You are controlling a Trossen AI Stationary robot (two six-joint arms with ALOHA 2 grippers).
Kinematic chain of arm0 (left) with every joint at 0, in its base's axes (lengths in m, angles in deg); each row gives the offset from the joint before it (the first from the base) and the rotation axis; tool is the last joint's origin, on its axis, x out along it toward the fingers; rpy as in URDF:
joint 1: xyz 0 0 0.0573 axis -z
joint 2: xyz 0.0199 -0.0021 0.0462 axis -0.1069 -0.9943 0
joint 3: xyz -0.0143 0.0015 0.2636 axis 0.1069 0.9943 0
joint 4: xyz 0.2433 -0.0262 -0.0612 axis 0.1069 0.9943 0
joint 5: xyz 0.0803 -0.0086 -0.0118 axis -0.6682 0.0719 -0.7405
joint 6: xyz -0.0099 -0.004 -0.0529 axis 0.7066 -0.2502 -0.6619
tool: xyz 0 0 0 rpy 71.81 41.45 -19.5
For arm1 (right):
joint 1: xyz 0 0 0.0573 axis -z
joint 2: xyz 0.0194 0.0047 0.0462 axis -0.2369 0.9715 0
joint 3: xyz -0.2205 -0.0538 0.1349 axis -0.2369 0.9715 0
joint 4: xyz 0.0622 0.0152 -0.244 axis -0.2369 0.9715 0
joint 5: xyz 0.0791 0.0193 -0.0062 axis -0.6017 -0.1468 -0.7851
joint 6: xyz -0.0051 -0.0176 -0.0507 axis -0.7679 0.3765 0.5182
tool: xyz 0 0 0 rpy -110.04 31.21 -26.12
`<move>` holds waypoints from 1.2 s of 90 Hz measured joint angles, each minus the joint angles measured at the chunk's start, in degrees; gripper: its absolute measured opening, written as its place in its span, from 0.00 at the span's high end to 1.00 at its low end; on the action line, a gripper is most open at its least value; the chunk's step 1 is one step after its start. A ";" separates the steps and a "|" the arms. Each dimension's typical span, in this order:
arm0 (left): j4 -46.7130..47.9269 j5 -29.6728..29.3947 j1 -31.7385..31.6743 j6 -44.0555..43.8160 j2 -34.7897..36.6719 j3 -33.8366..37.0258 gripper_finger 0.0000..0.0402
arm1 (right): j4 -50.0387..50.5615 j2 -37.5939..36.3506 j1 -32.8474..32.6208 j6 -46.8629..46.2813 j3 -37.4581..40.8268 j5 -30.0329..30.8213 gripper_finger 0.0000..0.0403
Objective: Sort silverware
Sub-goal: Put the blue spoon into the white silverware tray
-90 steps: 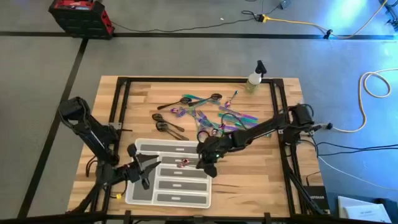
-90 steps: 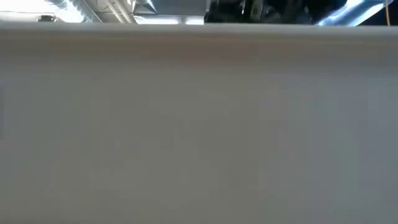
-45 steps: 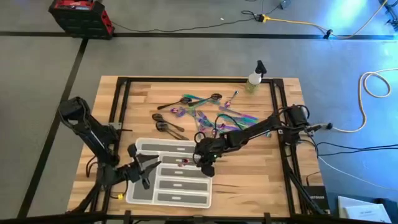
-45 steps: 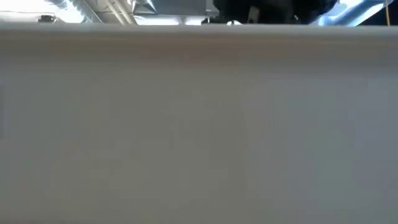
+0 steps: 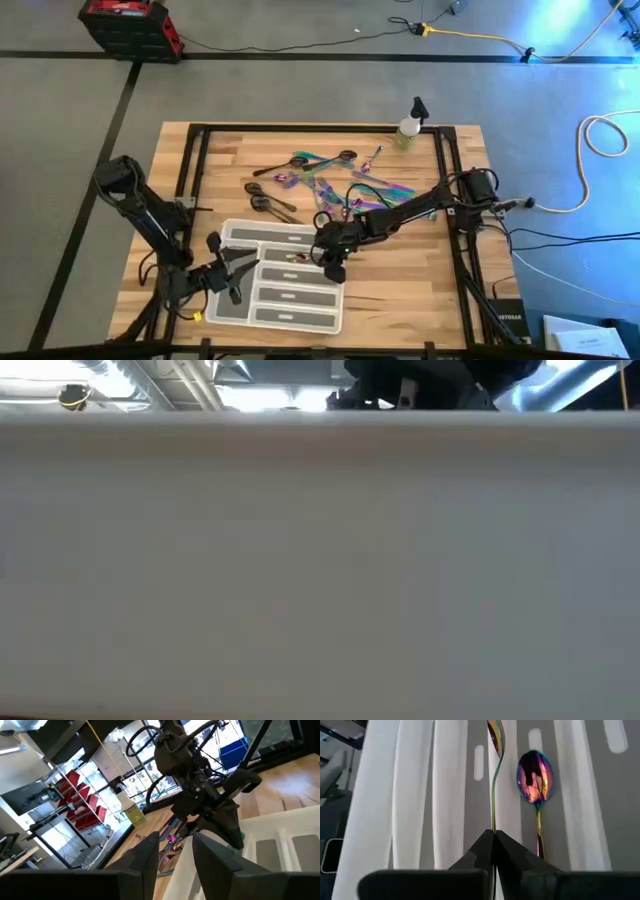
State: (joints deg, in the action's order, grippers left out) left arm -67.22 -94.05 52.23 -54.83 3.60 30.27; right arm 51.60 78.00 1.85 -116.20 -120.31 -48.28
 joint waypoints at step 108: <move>0.33 0.02 -0.02 -0.33 0.00 0.00 0.74 | 6.10 -1.11 -0.17 4.46 0.00 1.00 1.00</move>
State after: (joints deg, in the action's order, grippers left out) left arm -66.89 -94.03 52.21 -55.16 3.60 30.27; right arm 57.70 76.89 1.67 -111.75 -120.31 -47.28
